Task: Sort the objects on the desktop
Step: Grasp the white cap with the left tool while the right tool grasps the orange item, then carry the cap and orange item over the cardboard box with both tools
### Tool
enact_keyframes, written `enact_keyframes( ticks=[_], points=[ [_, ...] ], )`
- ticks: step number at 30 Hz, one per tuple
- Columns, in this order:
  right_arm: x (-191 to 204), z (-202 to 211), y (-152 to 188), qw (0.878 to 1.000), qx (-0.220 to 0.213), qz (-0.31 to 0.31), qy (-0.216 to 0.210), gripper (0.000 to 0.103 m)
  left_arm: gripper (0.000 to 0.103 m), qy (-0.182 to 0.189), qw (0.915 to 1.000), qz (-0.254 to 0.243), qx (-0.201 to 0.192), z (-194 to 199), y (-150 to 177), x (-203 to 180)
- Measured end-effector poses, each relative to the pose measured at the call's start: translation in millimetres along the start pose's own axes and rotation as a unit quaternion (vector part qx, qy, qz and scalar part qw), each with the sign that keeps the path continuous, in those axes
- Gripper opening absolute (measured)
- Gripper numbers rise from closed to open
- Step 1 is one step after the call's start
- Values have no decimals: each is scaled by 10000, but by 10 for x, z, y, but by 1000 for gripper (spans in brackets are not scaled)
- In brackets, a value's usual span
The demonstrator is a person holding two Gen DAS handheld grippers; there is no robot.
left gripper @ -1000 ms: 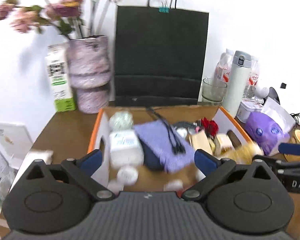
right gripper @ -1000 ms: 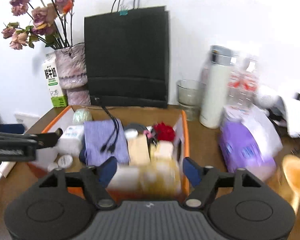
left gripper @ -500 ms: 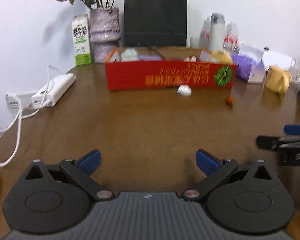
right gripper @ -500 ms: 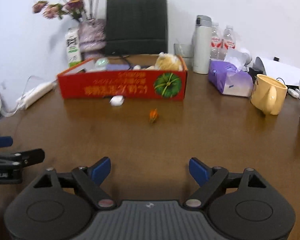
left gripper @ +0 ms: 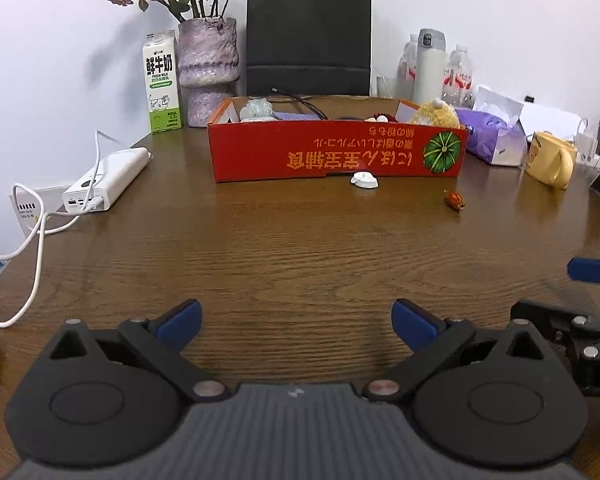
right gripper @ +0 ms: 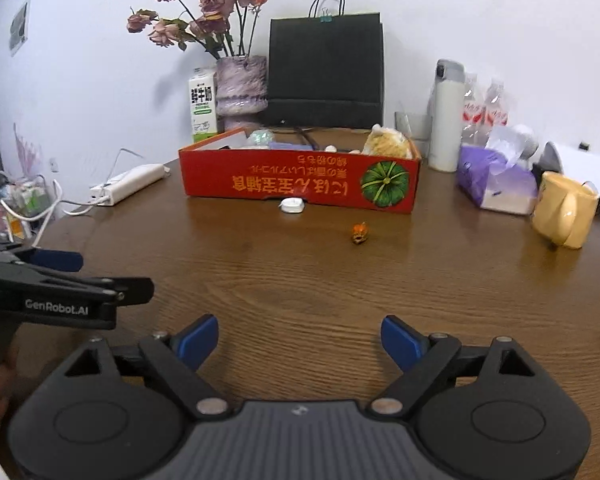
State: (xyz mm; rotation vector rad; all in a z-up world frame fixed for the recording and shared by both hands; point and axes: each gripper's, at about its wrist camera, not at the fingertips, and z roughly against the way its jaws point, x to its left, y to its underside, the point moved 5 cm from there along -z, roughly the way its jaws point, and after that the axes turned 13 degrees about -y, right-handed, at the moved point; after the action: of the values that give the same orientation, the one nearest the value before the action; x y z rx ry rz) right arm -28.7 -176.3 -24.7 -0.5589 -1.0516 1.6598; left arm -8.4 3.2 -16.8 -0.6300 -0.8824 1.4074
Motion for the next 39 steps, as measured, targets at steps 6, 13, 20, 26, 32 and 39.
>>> enact_keyframes(
  ticks=[6,13,20,26,32,39],
  points=[
    [-142,-81,-78,9995,215,-242,-34,75,103,242,9996,-55,-139,-171,-215,-35],
    [-674,-639,-540,9977,530,-256,338,61,101,757,9967,-277,74,-787,-755,-372],
    [-1029,-1263,-814,9960,868,-199,86,27,81,865,9946,-425,387,-1440,-1103,-797],
    [-1269,-1206,-793,9966,564,-586,-139,13,50,856,9937,-621,371,-1634,-1165,-939],
    [-1312,-1120,-837,9976,425,-534,-63,13,27,951,9930,-629,296,-1557,-1121,-907],
    [-1247,-956,-956,9993,81,-358,-51,13,27,888,9947,-513,69,-1243,-1228,-851]
  ],
)
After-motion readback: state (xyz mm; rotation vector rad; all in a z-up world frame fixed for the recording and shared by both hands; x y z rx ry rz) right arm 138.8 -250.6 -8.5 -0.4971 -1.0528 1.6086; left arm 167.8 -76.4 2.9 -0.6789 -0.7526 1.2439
